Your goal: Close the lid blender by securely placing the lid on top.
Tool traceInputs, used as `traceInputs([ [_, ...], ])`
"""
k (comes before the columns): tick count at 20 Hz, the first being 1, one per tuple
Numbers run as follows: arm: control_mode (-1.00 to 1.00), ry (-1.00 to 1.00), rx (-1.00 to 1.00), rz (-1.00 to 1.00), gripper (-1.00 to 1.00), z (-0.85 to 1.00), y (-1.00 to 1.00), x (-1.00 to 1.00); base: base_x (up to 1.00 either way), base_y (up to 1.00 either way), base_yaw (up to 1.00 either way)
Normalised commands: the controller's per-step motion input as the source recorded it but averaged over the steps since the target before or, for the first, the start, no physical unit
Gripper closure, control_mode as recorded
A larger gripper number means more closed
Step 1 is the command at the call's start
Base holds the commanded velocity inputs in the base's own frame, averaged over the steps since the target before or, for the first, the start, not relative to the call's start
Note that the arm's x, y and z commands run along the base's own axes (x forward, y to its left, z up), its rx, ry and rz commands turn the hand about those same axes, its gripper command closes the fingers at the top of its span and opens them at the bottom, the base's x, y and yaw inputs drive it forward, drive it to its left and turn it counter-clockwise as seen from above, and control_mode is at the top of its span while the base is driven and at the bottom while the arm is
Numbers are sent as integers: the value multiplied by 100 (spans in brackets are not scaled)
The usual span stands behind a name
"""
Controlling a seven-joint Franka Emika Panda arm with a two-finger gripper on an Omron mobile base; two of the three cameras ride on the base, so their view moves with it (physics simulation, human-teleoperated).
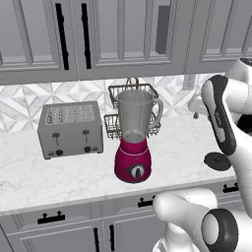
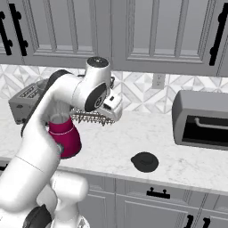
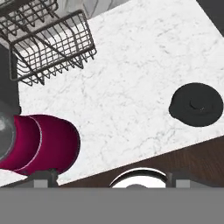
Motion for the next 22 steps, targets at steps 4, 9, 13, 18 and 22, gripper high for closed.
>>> traceInputs([
  [4, -100, 6, 10, -37, -100, -22, -100, -8, 0, 0, 0],
  [9, -100, 14, 3, -31, -100, -68, -94, -1, 0, 0, 0],
  [13, -100, 20, 2, -11, -100, -95, -75, 2, 0, 0, 0],
  [18, -100, 4, 1, -7, -100, -71, -64, 6, 0, 0, 0],
  [22, -100, -1, 0, 0, -100, -23, -8, 19, 0, 0, 0],
])
